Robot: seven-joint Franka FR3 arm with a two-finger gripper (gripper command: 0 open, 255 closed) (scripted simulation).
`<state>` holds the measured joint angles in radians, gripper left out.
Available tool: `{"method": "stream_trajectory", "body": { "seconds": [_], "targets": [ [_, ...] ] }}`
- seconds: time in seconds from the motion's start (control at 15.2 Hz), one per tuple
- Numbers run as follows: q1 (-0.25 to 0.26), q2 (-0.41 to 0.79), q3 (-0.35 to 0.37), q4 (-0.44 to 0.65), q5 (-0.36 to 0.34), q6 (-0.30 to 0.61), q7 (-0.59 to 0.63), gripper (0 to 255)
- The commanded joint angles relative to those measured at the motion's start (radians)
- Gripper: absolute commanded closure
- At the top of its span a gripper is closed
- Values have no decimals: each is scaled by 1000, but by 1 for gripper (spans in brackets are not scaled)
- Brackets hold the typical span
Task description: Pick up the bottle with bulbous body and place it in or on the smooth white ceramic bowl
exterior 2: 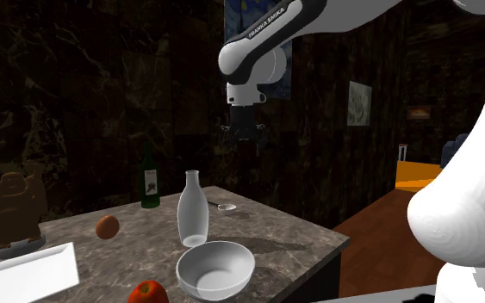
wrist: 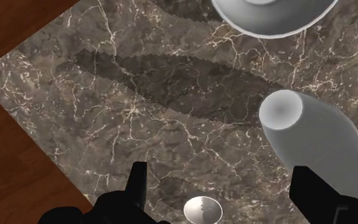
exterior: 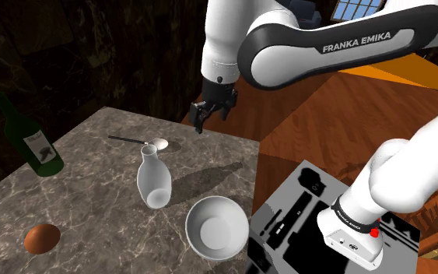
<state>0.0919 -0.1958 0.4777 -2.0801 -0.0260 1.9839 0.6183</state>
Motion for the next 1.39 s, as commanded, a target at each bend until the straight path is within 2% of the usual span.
{"method": "stream_trajectory", "body": {
  "seconds": [0.0,0.4,0.79,1.32],
  "targets": [
    [6,77,35,58,-35,15,59,0],
    [55,311,96,242,-174,32,223,0],
    [167,551,97,479,-317,-1,350,0],
    [170,591,80,432,-345,79,368,0]
  ]
}}
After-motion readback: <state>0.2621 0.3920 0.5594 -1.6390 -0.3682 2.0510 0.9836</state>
